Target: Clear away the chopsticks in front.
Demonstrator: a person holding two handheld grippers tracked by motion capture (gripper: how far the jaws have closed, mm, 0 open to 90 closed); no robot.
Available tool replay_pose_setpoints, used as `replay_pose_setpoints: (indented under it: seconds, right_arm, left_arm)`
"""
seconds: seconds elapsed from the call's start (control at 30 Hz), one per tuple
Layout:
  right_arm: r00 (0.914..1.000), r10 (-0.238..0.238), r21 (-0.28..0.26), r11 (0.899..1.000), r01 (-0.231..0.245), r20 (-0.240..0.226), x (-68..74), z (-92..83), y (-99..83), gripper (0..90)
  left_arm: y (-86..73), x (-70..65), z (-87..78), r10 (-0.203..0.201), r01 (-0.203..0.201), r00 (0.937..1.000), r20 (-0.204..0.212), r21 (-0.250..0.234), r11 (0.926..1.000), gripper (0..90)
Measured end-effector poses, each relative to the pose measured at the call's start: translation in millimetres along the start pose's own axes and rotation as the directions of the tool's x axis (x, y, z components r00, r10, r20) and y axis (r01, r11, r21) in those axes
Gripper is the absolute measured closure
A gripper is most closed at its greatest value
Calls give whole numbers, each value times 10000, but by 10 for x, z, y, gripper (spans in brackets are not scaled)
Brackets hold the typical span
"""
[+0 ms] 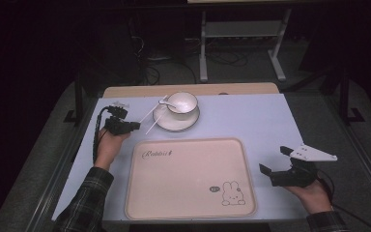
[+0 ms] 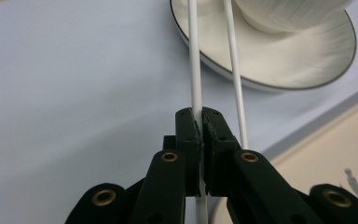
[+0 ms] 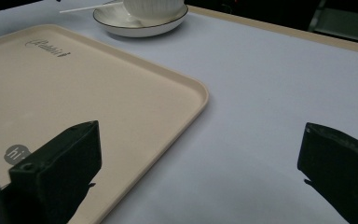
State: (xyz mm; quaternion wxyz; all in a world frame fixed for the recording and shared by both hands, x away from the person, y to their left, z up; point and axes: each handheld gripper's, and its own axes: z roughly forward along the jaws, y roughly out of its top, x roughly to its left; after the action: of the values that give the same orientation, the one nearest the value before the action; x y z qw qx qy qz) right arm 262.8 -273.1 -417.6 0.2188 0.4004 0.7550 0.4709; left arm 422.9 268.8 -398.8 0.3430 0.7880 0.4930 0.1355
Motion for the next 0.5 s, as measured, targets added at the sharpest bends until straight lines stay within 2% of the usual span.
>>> replay_pose_setpoints:
  seconds: [0.2,0.5]
  right_arm:
    - [10000,-18,-2,10000,18,27,3,-2,1,0]
    - [10000,-38,-3,10000,38,42,0,-6,-1,0]
  left_arm:
    - [-213,24,-263,-270,276,9994,232,-259,9993,858]
    - [-507,-67,-683,-161,173,9995,278,-441,9989,858]
